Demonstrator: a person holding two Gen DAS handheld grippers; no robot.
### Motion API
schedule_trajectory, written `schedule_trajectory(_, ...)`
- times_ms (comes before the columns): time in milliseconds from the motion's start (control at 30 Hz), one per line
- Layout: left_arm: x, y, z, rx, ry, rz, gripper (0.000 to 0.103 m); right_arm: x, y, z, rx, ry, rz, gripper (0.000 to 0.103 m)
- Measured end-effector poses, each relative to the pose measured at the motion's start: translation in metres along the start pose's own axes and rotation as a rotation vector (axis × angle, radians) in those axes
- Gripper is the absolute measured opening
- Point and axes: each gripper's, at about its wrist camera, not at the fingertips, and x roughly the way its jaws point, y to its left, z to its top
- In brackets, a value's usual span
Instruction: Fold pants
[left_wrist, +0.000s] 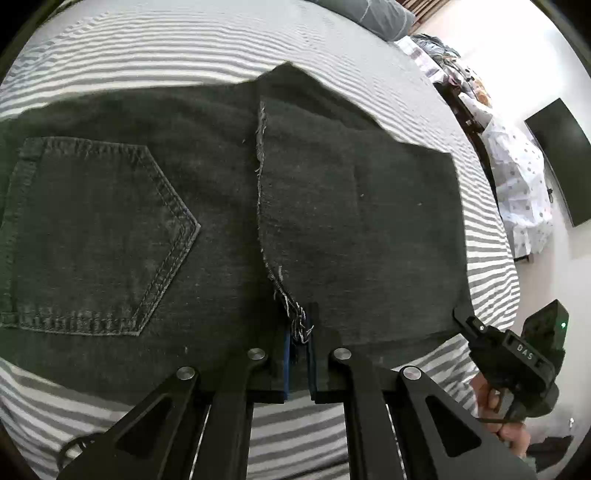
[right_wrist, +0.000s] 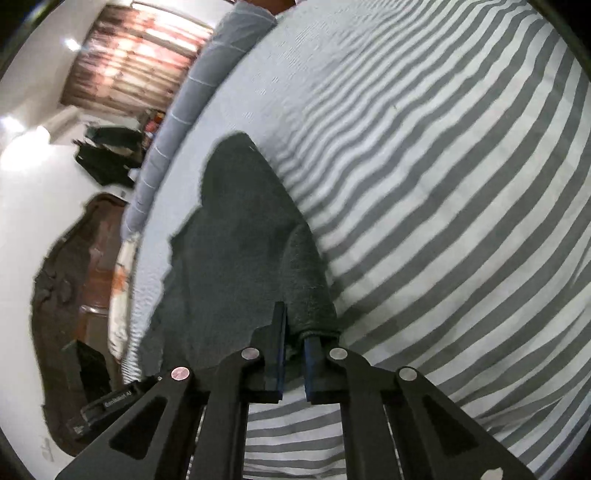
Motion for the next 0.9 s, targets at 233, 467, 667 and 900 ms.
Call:
schedule_trajectory(233,-0.012,-0.008,0.000,0.049,-0.015,0.066,0.018,-0.004,0.010,0.001,-0.039,0.042,-0.012,0.019)
schedule_trajectory(467,-0.050,-0.025,-0.005,0.147,-0.198,0.177,0.019,-0.027,0.034,-0.015,-0.179,0.078,-0.037,0.029)
schedule_trajectory(667,-0.040,-0.053,-0.006,0.287,-0.236,0.201,0.022,-0.030,0.087,0.007,-0.414,-0.032,-0.162,0.029)
schedule_trajectory(900,-0.008,-0.049,-0.006,0.309,-0.145,0.231,0.022,0.022,0.131,0.053,-0.581,-0.065,-0.300,0.031)
